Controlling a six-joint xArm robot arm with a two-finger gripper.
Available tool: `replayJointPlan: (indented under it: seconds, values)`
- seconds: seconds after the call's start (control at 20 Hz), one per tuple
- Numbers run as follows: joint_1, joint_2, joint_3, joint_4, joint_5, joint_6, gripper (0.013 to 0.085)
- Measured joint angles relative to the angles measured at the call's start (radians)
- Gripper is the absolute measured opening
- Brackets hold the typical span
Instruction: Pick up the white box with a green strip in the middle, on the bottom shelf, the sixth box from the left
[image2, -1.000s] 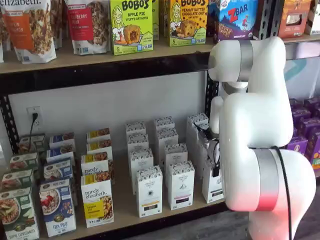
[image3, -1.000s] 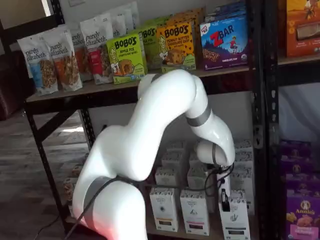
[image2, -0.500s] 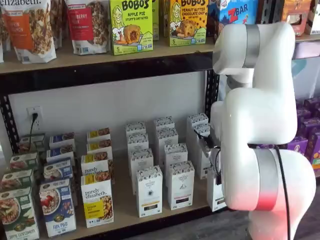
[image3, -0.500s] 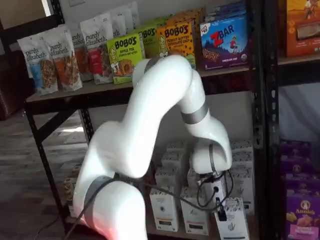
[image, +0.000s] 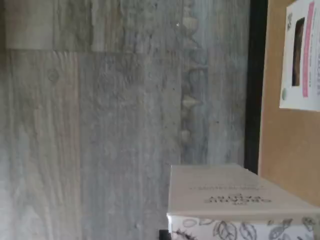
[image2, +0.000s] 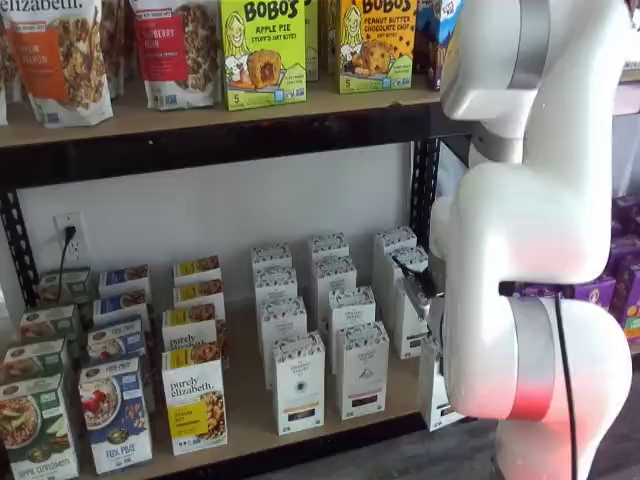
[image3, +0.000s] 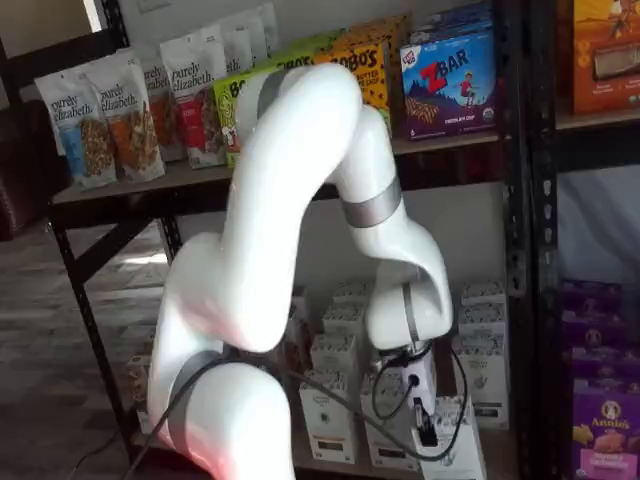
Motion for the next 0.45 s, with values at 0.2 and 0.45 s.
replayJointPlan:
  seconds: [0.2,0.45]
  values:
    - [0.011,-0.119,0.113,0.041,0.006,-0.029,0.053]
    - [0.033,-0.223,0.201,0.203,0.014,-0.169,0.053]
